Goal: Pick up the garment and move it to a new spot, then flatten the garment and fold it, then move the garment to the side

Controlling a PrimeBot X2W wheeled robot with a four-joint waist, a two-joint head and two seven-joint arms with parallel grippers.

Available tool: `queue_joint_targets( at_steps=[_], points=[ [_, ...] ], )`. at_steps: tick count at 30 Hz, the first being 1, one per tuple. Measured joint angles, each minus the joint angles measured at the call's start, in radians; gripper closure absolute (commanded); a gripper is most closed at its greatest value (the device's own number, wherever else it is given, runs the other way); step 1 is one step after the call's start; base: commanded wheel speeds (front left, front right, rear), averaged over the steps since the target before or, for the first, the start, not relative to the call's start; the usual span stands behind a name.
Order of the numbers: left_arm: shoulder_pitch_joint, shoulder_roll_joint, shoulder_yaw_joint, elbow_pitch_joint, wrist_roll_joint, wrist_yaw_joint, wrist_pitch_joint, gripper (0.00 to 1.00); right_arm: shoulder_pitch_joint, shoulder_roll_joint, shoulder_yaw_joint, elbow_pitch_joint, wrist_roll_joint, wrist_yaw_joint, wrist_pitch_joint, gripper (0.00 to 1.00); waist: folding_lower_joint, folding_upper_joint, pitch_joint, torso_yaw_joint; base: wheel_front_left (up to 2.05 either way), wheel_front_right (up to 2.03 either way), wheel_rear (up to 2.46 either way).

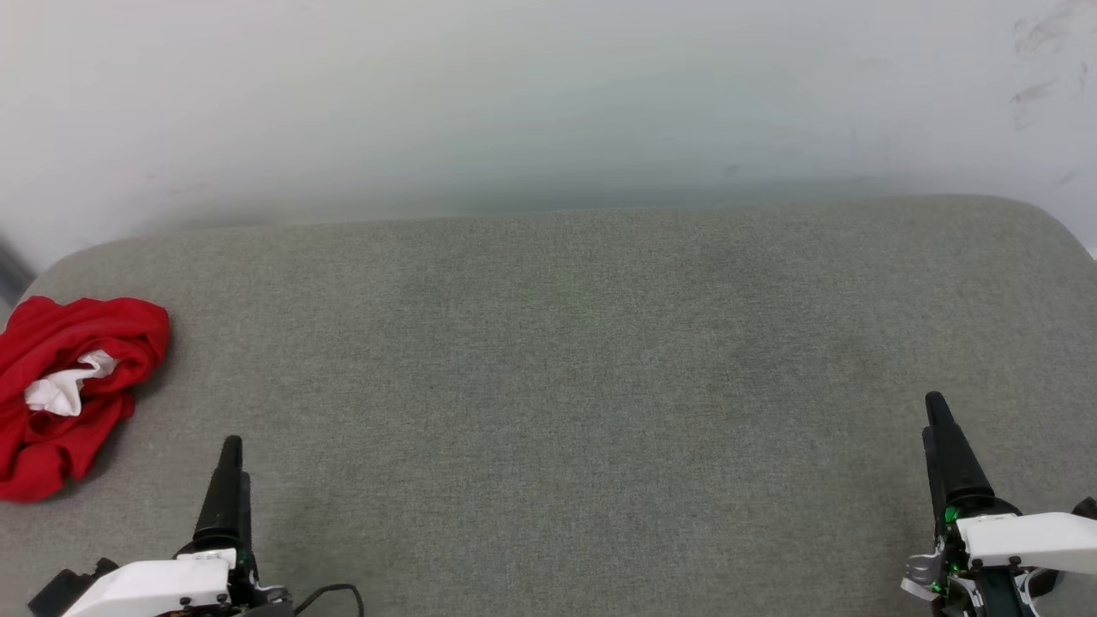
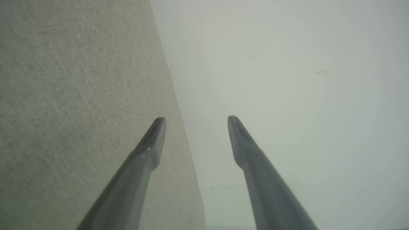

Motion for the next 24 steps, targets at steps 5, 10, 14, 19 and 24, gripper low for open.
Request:
queue_joint_targets(
  at_steps=[5,10,14,19,24],
  points=[
    [0.000,0.000,0.055,-0.027,0.081,0.000,-0.019,0.00,-0.001,0.000,-0.022,-0.030,-0.142,0.000,-0.021,0.00,0.0001,0.0000,0.001,0.000,0.00,0.00,0.00],
    [-0.002,0.000,0.106,-0.062,0.201,0.006,-0.039,0.00,-0.004,0.000,-0.026,-0.093,-0.286,0.000,-0.038,0.00,0.0001,0.0000,0.005,0.000,0.00,0.00,0.00],
    [-0.005,0.000,0.118,-0.117,0.295,0.027,-0.052,0.00,-0.008,0.000,0.002,-0.167,-0.447,0.000,-0.053,0.00,0.0001,0.0000,0.008,0.001,0.00,0.00,0.00],
    [-0.005,0.001,0.091,-0.226,0.434,0.065,-0.069,0.00,-0.018,0.000,0.040,-0.239,-0.624,0.000,-0.068,0.00,0.0001,0.0000,0.013,0.003,0.00,0.00,0.00],
    [0.003,0.000,0.017,-0.317,0.570,0.118,-0.086,0.00,-0.022,0.000,0.075,-0.282,-0.766,0.000,-0.084,0.00,0.0002,-0.0001,0.016,0.003,0.00,0.00,0.00]
  ],
)
